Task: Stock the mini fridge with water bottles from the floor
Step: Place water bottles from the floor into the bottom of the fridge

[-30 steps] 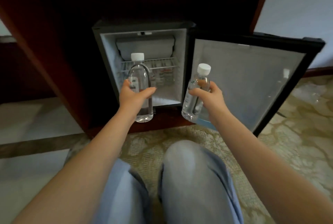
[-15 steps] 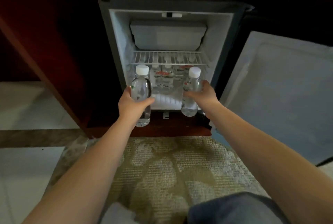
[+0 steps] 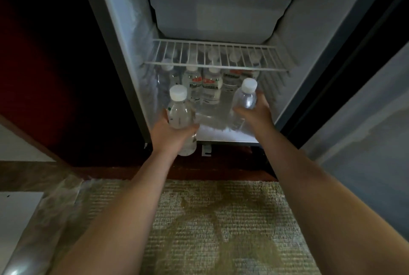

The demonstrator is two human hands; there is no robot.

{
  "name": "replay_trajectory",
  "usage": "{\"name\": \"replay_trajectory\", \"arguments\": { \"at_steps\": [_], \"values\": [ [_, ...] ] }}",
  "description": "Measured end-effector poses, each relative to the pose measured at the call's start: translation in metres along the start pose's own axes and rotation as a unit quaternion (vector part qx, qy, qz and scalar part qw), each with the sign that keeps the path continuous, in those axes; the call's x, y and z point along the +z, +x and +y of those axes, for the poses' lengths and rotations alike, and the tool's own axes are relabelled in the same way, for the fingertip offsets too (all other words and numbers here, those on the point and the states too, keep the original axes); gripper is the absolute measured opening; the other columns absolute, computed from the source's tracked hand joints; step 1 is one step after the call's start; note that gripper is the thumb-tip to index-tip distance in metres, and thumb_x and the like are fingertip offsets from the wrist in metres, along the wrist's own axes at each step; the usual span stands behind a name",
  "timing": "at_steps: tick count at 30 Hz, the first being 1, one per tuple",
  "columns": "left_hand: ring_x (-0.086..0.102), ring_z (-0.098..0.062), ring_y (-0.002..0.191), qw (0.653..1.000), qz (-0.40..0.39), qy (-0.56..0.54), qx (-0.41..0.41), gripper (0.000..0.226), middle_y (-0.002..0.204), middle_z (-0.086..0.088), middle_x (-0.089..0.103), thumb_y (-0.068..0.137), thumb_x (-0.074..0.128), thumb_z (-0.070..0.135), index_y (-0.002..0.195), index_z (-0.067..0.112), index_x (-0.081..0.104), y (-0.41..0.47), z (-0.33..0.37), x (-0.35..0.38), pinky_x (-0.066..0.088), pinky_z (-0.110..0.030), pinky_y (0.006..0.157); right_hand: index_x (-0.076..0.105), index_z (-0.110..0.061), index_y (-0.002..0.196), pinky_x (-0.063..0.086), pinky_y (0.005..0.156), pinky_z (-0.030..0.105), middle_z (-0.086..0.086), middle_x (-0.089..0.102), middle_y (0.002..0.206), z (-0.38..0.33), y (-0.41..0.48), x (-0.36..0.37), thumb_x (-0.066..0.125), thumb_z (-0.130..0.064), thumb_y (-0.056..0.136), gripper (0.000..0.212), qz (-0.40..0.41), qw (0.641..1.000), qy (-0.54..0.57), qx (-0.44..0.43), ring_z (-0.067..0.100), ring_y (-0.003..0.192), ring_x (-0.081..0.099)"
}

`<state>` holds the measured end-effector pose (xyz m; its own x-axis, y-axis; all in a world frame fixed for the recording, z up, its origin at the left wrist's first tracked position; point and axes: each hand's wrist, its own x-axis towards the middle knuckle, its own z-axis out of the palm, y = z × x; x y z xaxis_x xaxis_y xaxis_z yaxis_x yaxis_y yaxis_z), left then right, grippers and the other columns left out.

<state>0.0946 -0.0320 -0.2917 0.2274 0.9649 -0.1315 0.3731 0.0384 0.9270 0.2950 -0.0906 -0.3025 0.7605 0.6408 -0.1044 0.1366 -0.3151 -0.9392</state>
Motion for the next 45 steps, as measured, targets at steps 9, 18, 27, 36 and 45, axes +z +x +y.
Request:
{"name": "replay_trajectory", "arguments": {
  "at_steps": [9, 18, 27, 36, 45],
  "values": [
    [0.061, -0.016, 0.101, 1.0, 0.024, 0.005, 0.01, 0.061, 0.109, 0.003, 0.065, 0.066, 0.084, 0.025, 0.12, 0.018, 0.056, 0.031, -0.029, 0.004, 0.045, -0.028, 0.081, 0.033, -0.036, 0.143, 0.053, 0.083, 0.036, 0.002, 0.048, 0.141, 0.002, 0.056, 0.018, 0.072, -0.023, 0.082, 0.074, -0.068, 0.997, -0.024, -0.001, 0.023, 0.112, 0.057],
    [0.061, -0.014, 0.095, 1.0, 0.027, 0.007, -0.009, 0.056, 0.1, 0.007, 0.063, 0.062, 0.086, 0.027, 0.111, 0.02, 0.058, 0.034, -0.04, 0.004, 0.043, -0.024, 0.077, 0.038, -0.021, 0.138, 0.045, 0.075, 0.027, 0.009, 0.049, 0.129, 0.034, 0.051, 0.033, 0.075, -0.036, 0.076, 0.074, 0.048, 0.994, -0.097, -0.017, 0.022, 0.102, 0.056],
    [0.065, -0.019, 0.096, 0.999, 0.038, 0.006, -0.022, 0.047, 0.097, 0.005, 0.066, 0.061, 0.086, 0.025, 0.098, 0.028, 0.057, 0.026, -0.049, 0.001, 0.051, -0.035, 0.088, 0.035, -0.014, 0.142, 0.036, 0.073, 0.027, 0.015, 0.056, 0.13, 0.043, 0.057, 0.059, 0.049, -0.035, 0.096, 0.052, 0.049, 0.989, -0.136, 0.037, 0.034, 0.111, 0.057],
    [0.062, -0.014, 0.092, 1.0, 0.009, 0.01, 0.002, 0.049, 0.095, 0.007, 0.065, 0.062, 0.086, 0.024, 0.102, 0.022, 0.057, 0.023, -0.042, 0.003, 0.043, -0.019, 0.07, 0.039, -0.007, 0.134, 0.037, 0.076, 0.025, 0.014, 0.056, 0.124, 0.041, 0.03, 0.061, 0.057, -0.024, 0.093, 0.048, 0.105, 0.991, -0.06, 0.049, 0.03, 0.109, 0.057],
    [0.065, -0.012, 0.092, 0.997, 0.0, -0.066, 0.03, 0.047, 0.092, 0.011, 0.065, 0.062, 0.085, 0.018, 0.096, 0.028, 0.054, 0.017, -0.006, 0.004, 0.053, -0.029, 0.081, 0.026, -0.031, 0.147, 0.037, 0.098, 0.015, -0.02, 0.042, 0.134, 0.049, -0.07, 0.069, 0.079, -0.022, 0.076, 0.09, -0.313, 0.938, -0.087, -0.118, -0.005, 0.121, 0.042]
  ]
}}
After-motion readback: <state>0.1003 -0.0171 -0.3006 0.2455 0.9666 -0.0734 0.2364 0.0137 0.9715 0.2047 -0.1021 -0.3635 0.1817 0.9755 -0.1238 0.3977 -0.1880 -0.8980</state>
